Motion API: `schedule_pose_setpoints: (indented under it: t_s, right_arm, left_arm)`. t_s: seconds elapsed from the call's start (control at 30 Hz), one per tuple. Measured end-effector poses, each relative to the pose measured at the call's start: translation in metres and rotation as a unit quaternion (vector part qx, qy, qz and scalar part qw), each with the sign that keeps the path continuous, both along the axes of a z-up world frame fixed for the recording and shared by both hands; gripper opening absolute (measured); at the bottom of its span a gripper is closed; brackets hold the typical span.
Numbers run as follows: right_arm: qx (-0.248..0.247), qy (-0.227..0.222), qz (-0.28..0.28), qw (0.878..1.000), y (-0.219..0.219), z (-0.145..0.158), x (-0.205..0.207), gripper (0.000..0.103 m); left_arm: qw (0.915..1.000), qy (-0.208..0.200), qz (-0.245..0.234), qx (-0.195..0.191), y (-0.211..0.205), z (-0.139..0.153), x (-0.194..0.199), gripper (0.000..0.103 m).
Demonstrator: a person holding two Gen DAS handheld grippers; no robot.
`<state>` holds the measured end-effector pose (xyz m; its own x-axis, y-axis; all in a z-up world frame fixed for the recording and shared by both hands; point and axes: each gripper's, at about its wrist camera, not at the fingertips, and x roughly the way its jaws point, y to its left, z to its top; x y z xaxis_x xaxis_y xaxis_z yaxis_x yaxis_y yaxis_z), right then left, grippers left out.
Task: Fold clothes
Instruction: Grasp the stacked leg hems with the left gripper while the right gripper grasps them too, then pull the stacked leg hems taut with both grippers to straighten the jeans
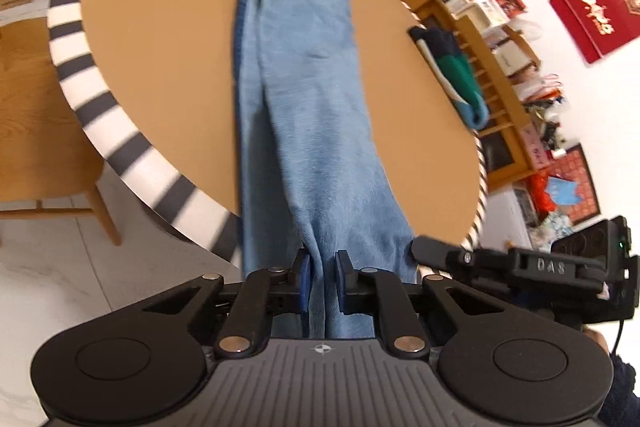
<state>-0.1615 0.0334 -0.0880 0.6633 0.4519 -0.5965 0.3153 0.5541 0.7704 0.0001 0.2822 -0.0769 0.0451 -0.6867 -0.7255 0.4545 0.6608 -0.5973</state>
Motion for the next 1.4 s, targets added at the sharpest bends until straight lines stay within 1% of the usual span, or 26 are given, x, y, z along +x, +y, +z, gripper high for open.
schedule_pose_setpoints:
  t_s: [0.03,0.1,0.13,0.2,0.3,0.37,0.43,0.5,0.53,0.6,0.67,0.73,0.77,0.8,0.83,0.9,1.0,1.07,1.1,1.13,1.17,1.23,1.27,1.3,1.4]
  right_arm:
    - [-0.009,0.007,-0.001,1.000,-0.003,0.000,-0.003,0.003]
    - [-0.019,0.040,-0.006,0.999,-0.002,-0.015,-0.004,0.003]
    - [-0.011,0.055,-0.007,0.998,-0.003,-0.027,-0.004,0.003]
    - [-0.011,0.067,-0.021,0.998,0.000,-0.038,-0.006,0.003]
    - [-0.012,0.060,-0.023,0.998,0.002,-0.040,-0.008,0.003]
    - [-0.019,0.059,-0.019,0.998,0.002,-0.040,-0.008,0.003]
    - [-0.012,0.063,-0.021,0.998,0.000,-0.041,-0.009,0.003]
    - [-0.011,0.076,-0.016,0.997,0.001,-0.041,-0.010,0.007]
    - [-0.012,0.084,-0.011,0.996,0.002,-0.040,-0.011,0.011]
    - [-0.022,0.097,-0.007,0.995,0.002,-0.034,-0.015,0.014]
    - [-0.055,0.069,-0.009,0.996,0.002,-0.017,-0.011,0.015]
    - [-0.094,0.036,-0.008,0.995,0.001,-0.001,-0.001,0.018]
    - [-0.106,0.022,-0.004,0.994,0.001,0.002,0.008,0.019]
    - [-0.117,0.008,0.001,0.993,0.002,0.004,0.018,0.023]
    - [-0.124,0.010,0.006,0.992,0.004,0.001,0.025,0.024]
    - [-0.137,0.014,0.016,0.990,0.010,-0.006,0.039,0.024]
    - [-0.157,0.021,0.032,0.987,0.019,-0.017,0.059,0.031]
    - [-0.166,0.024,0.041,0.985,0.023,-0.024,0.066,0.026]
    - [-0.178,0.017,0.045,0.983,0.025,-0.024,0.064,0.023]
    - [-0.185,0.018,0.052,0.981,0.027,-0.023,0.064,0.023]
    - [-0.188,0.020,0.060,0.980,0.027,-0.022,0.064,0.023]
    - [-0.188,0.023,0.072,0.979,0.028,-0.021,0.066,0.023]
    - [-0.185,0.022,0.072,0.980,0.027,-0.021,0.065,0.023]
    - [-0.182,0.021,0.072,0.980,0.026,-0.022,0.064,0.023]
    - [-0.161,0.023,0.064,0.985,0.024,-0.024,0.063,0.027]
  left_arm:
    - [1.0000,-0.002,-0.002,0.007,-0.001,-0.003,-0.002,0.014]
    - [0.9996,-0.003,0.000,0.027,0.000,-0.014,-0.004,0.013]
    - [0.9993,0.004,0.007,0.035,0.002,-0.021,-0.003,0.012]
    - [0.9985,0.016,0.018,0.049,0.005,-0.031,-0.001,0.010]
    - [0.9983,0.015,0.012,0.055,0.007,-0.034,-0.004,0.010]
    - [0.9983,0.006,0.003,0.058,0.007,-0.031,-0.006,0.010]
    - [0.9983,-0.001,-0.002,0.059,0.002,-0.027,-0.008,0.010]
    - [0.9977,-0.010,-0.006,0.067,-0.003,-0.022,-0.009,0.010]
    - [0.9971,-0.023,-0.010,0.073,-0.005,-0.016,-0.011,0.010]
    - [0.9949,-0.056,-0.017,0.082,-0.010,-0.001,-0.016,0.011]
    - [0.9920,-0.089,-0.023,0.087,-0.015,0.014,-0.020,0.013]
    - [0.9901,-0.115,-0.019,0.079,-0.024,0.027,-0.016,0.018]
    - [0.9892,-0.124,-0.015,0.078,-0.032,0.029,-0.012,0.022]
    - [0.9885,-0.127,-0.009,0.082,-0.040,0.027,-0.006,0.022]
    - [0.9880,-0.127,-0.002,0.088,-0.048,0.023,0.001,0.022]
    - [0.9878,-0.118,0.024,0.098,-0.058,0.015,0.012,0.022]
    - [0.9887,-0.103,0.054,0.094,-0.061,0.003,0.024,0.022]
    - [0.9876,-0.098,0.061,0.107,-0.064,-0.006,0.029,0.022]
    - [0.9872,-0.095,0.063,0.112,-0.065,-0.008,0.031,0.022]
    - [0.9869,-0.091,0.065,0.116,-0.064,-0.010,0.034,0.022]
    - [0.9872,-0.088,0.069,0.114,-0.062,-0.011,0.037,0.022]
    - [0.9885,-0.084,0.086,0.092,-0.054,-0.008,0.045,0.024]
    - [0.9886,-0.085,0.094,0.080,-0.054,-0.005,0.051,0.026]
    - [0.9885,-0.088,0.100,0.072,-0.056,-0.003,0.058,0.027]
    - [0.9890,-0.095,0.092,0.067,-0.071,0.001,0.076,0.027]
